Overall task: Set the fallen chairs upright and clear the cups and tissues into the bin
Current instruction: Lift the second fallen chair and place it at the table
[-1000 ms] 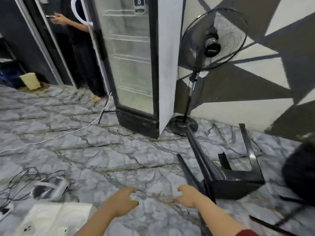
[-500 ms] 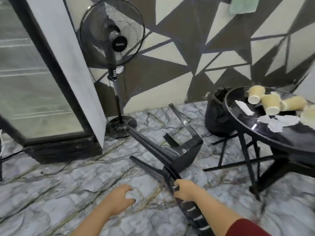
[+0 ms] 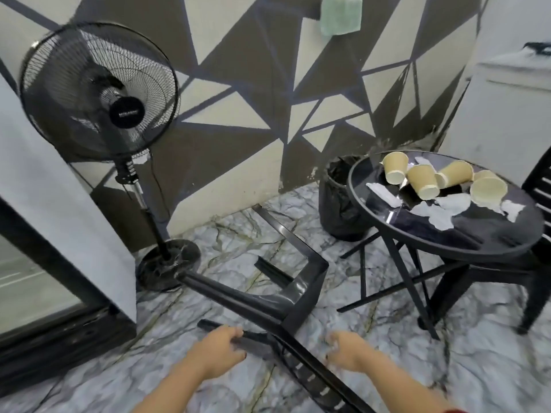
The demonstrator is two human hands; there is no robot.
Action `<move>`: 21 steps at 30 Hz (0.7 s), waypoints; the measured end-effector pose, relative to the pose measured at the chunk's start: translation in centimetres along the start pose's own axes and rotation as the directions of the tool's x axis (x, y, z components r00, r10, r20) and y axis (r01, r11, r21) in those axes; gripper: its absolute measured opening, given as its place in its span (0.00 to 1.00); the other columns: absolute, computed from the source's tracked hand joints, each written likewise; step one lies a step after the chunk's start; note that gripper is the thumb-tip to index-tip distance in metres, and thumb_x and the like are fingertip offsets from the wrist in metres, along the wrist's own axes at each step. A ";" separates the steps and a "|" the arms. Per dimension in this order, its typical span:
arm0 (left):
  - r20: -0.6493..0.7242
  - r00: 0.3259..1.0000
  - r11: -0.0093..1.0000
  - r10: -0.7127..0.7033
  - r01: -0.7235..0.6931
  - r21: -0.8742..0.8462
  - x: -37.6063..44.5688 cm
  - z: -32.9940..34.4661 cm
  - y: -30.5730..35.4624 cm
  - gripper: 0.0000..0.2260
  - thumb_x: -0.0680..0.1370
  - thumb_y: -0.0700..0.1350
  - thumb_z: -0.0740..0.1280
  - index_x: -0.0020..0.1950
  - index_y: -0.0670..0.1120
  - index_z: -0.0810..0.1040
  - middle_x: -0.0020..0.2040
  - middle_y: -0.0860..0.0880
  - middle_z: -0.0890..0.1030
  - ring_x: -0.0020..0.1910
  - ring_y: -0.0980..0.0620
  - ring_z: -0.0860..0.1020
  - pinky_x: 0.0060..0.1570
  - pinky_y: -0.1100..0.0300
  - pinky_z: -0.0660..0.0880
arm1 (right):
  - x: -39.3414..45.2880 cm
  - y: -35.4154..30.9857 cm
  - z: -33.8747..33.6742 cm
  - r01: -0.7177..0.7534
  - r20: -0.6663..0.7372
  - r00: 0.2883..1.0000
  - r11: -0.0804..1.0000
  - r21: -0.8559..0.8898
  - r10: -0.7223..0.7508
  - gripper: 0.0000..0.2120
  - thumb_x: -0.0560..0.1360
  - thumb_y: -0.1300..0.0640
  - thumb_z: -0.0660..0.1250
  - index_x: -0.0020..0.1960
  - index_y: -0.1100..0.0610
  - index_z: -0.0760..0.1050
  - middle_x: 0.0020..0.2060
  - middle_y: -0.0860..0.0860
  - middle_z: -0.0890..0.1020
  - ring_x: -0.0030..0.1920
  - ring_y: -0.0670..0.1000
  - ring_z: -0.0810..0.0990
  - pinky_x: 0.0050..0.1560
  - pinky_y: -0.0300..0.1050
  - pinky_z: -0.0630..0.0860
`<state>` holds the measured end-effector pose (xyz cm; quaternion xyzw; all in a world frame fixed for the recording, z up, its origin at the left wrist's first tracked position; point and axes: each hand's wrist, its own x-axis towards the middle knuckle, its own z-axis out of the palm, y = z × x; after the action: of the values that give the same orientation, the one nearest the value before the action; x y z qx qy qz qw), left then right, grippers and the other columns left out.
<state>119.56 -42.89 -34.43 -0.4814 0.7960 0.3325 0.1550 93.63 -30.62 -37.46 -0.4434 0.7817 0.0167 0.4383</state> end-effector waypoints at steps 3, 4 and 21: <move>-0.011 1.000 0.999 0.021 -0.021 0.028 2.7 -1.7 0.6 0.20 0.72 0.53 0.64 0.63 0.51 0.72 0.63 0.50 0.76 0.59 0.52 0.75 0.56 0.60 0.71 | 1.8 -0.3 -0.9 -0.018 0.000 1.000 0.999 0.037 0.018 0.25 0.77 0.51 0.62 0.70 0.58 0.63 0.69 0.57 0.67 0.67 0.55 0.70 0.64 0.44 0.69; -0.009 1.000 0.999 0.029 -0.029 0.032 3.5 -2.0 0.8 0.20 0.72 0.53 0.65 0.63 0.50 0.73 0.63 0.50 0.76 0.59 0.51 0.75 0.55 0.60 0.71 | 2.3 -0.3 -1.1 -0.026 -0.001 1.000 0.999 0.041 0.026 0.25 0.77 0.51 0.62 0.71 0.58 0.61 0.70 0.57 0.67 0.68 0.55 0.69 0.64 0.44 0.69; 0.303 0.905 0.891 0.297 -0.377 0.253 16.2 -3.3 7.7 0.24 0.75 0.55 0.64 0.70 0.52 0.66 0.71 0.52 0.68 0.67 0.53 0.68 0.65 0.61 0.65 | 3.2 3.9 -0.5 -0.234 -0.099 0.953 0.903 0.360 0.287 0.25 0.76 0.49 0.62 0.71 0.56 0.63 0.69 0.56 0.68 0.68 0.55 0.69 0.62 0.43 0.67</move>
<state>105.19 -53.50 -38.26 -0.2577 0.8828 0.2866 0.2686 89.84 -30.64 -40.80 -0.2511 0.8554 -0.0949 0.4429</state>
